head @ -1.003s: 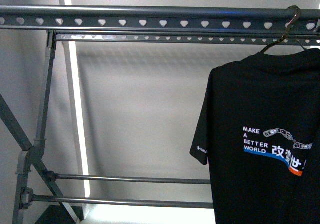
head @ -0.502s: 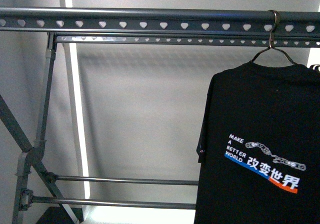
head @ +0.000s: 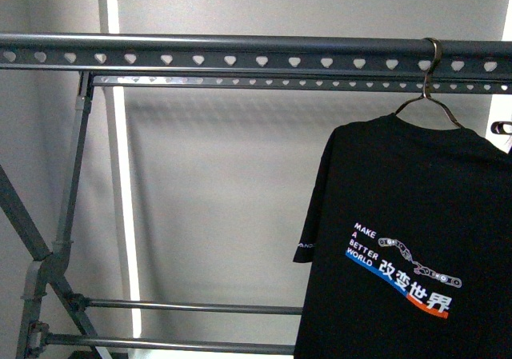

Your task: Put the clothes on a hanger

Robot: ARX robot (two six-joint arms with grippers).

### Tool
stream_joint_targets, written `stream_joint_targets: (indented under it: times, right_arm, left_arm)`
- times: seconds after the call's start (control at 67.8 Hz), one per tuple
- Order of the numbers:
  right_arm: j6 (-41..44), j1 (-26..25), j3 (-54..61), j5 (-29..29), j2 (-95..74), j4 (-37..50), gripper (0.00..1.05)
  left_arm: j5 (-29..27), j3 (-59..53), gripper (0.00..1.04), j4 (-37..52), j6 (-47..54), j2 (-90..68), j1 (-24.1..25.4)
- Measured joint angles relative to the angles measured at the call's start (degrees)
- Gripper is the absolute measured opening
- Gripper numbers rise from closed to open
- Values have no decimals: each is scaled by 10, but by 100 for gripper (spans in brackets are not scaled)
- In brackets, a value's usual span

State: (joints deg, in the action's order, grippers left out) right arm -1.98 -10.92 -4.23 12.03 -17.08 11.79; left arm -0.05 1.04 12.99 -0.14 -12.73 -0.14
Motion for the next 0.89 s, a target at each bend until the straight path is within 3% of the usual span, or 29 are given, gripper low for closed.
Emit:
stream_joint_targets:
  times: [0.118,0.177,0.251,0.339,0.398,0.767,0.797,0.885]
  right_arm:
    - [14,37,7,-54,31,-13,54]
    - [16,82,12,-111,44,-22,42]
    - [18,104,15,-113,55,-28,28]
    - [18,106,20,-120,69,-40,12]
    - [20,107,30,-119,127,-100,1]
    - [20,108,39,-120,168,-118,2]
    - [20,108,39,-120,168,-118,3]
    - [20,108,39,-120,168,-118,20]
  left_arm:
    - [0,0,4,-20,0,20,0]
    - [0,0,4,-33,0,33,0]
    - [0,0,4,-114,0,95,0]
    - [0,0,4,-127,0,122,0]
    - [0,0,4,-128,0,125,0]
    - [0,0,4,-129,0,125,0]
    - [0,0,10,-129,0,125,0]
    - [0,0,27,-129,0,125,0]
